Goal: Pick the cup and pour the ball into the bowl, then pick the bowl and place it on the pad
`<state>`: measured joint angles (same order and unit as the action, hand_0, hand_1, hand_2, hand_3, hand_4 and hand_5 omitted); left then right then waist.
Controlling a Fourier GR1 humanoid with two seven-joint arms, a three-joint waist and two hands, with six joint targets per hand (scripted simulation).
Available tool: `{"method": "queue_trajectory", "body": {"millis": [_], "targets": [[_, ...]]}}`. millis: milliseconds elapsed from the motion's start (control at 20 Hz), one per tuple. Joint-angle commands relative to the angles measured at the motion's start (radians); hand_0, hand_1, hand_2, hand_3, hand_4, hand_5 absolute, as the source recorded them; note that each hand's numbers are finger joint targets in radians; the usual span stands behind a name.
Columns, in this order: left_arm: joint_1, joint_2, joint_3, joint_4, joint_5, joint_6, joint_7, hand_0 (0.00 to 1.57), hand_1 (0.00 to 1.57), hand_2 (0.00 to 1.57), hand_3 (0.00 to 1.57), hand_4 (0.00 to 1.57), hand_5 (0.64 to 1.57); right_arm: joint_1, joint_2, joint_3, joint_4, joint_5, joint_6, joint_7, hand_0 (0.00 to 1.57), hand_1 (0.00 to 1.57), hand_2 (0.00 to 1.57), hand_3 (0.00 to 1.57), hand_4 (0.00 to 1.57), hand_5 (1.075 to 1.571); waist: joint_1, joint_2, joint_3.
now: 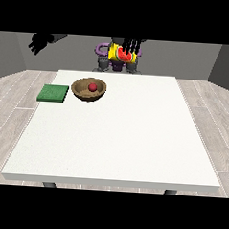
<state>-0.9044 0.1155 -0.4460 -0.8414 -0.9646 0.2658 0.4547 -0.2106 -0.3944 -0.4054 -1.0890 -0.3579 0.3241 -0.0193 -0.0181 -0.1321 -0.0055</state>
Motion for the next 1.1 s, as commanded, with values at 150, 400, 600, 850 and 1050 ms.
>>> {"method": "queue_trajectory", "body": {"millis": [150, 400, 600, 850, 1050], "targets": [[0.015, 0.024, 0.412, -0.194, 0.487, 0.034, -0.163, 0.0, 0.0, 0.0, 0.0, 1.15, 1.568, -0.013, 0.032, 0.007, -0.009, 0.027, -0.068, -0.007, 0.0, 0.0, 0.0, 0.0, 0.78, 1.556, 0.103, 0.04, -0.0098], [0.06, 0.072, 0.606, -0.269, 0.816, -0.193, -0.288, 0.0, 0.0, 0.0, 0.0, 1.05, 1.567, 0.025, 0.099, 0.017, 0.008, 0.04, -0.118, -0.024, 0.0, 0.0, 0.0, 0.0, 0.78, 1.56, 0.164, 0.065, -0.0016], [0.058, 0.18, 0.72, -0.265, 0.991, -0.407, -0.3, 0.0, 0.0, 0.0, 0.0, 1.05, 1.563, 0.056, 0.146, 0.009, 0.037, 0.062, -0.162, -0.105, 0.0, 0.0, 0.0, 0.0, 0.73, 1.566, 0.209, 0.12, 0.0037], [0.071, 0.295, 0.787, -0.279, 1.079, -0.534, -0.284, 0.0, 0.0, 0.0, 0.0, 1.05, 1.555, 0.036, 0.171, -0.01, 0.137, 0.049, -0.136, -0.22, 0.0, 0.0, 0.0, 0.0, 0.74, 1.567, 0.232, 0.179, 0.0063], [0.094, 0.348, 0.821, -0.281, 1.104, -0.553, -0.31, 0.0, 0.0, 0.0, 0.0, 0.99, 1.561, -0.004, 0.215, 0.03, 0.201, 0.088, -0.143, -0.317, 0.0, 0.0, 0.0, 0.0, 0.69, 1.566, 0.184, 0.244, 0.0063]]}}
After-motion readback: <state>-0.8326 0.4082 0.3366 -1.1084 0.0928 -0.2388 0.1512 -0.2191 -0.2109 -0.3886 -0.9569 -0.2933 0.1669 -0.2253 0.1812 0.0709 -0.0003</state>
